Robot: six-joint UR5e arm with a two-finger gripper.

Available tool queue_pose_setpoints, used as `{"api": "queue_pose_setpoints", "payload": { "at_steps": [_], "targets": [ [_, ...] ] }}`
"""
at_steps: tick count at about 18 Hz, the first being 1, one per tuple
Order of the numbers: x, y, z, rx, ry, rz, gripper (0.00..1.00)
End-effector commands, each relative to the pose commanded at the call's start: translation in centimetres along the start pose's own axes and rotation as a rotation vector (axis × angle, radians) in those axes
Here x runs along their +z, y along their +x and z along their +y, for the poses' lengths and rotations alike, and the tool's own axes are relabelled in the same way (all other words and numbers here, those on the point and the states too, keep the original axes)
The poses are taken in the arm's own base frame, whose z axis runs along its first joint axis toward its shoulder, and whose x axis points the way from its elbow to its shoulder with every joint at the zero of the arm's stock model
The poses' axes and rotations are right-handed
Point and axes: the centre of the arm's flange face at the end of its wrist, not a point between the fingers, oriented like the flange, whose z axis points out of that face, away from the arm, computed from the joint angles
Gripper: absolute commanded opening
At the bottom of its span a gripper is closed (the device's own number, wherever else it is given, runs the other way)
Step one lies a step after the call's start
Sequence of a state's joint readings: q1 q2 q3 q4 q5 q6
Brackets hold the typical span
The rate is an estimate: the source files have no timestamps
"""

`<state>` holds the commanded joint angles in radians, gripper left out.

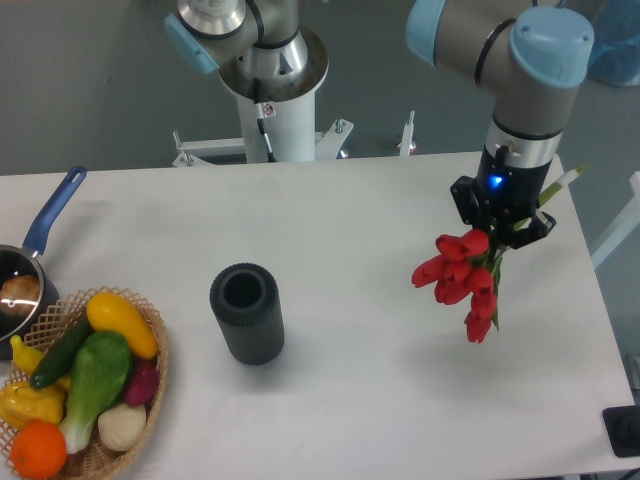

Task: Insert the flowers into the vase
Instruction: 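Carry the red tulip bunch with the gripper over the black vase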

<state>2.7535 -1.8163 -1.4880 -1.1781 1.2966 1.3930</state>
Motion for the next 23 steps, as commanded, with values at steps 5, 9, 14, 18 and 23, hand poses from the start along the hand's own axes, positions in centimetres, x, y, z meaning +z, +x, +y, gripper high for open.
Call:
{"api": "queue_pose_setpoints", "payload": {
  "at_steps": [5,9,14,18,23],
  "targets": [
    [-2.9,0.8,-3.3,-0.118,0.378,0.024,0.0],
    [-3.7,1.9,-5.3,-0.152,0.645,0.099,0.0],
    [-4.9,3.1,-6.0,-0.194,1.124,0.276,0.0],
    [-5.1,5.6,-6.5,-0.152,1.16,0.27,0.0],
    [-6.2,8.6,-6.6,-0.144,1.243,0.299,0.0]
  ]
}}
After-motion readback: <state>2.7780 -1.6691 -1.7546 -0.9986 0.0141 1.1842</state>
